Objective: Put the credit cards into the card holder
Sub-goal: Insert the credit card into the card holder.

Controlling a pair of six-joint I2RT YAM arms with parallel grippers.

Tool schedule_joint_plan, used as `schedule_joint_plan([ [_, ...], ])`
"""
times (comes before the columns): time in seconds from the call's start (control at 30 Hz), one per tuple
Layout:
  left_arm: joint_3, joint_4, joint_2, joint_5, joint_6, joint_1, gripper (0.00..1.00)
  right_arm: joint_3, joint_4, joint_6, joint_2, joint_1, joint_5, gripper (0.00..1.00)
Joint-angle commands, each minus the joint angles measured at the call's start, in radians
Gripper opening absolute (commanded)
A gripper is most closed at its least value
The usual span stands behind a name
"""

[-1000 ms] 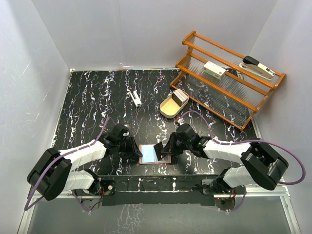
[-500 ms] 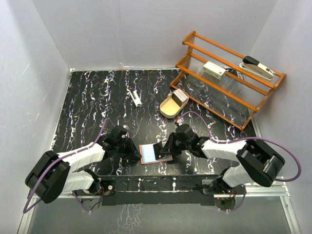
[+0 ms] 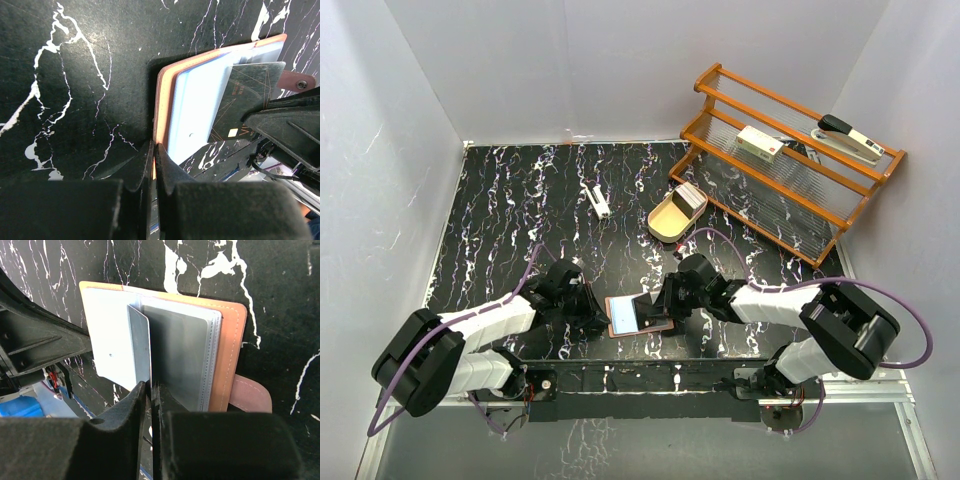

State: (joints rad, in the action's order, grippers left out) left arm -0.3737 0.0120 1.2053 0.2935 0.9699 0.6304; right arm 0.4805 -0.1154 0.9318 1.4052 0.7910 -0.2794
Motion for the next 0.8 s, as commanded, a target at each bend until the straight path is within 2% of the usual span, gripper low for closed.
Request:
schedule_joint_plan([
  [0.0,-0.011,0.041,-0.007,-0.023,-0.021,0.000,0.00,0.036,0.028,-0.056,0.032,0.002,0.008,0.08],
  [0.2,-0.013,0.021,-0.009,-0.002,-0.003,0.000,0.00,0.015,-0.032,-0.019,0.040,0.002,-0.005,0.11],
  [0.33,-0.011,0.017,-0.005,0.003,0.001,0.000,0.00,0.011,-0.030,-0.018,0.011,0.002,0.030,0.06],
  [0.77,-0.005,-0.010,0.010,0.021,0.015,0.000,0.00,0.021,-0.047,-0.011,0.027,0.002,0.019,0.08],
])
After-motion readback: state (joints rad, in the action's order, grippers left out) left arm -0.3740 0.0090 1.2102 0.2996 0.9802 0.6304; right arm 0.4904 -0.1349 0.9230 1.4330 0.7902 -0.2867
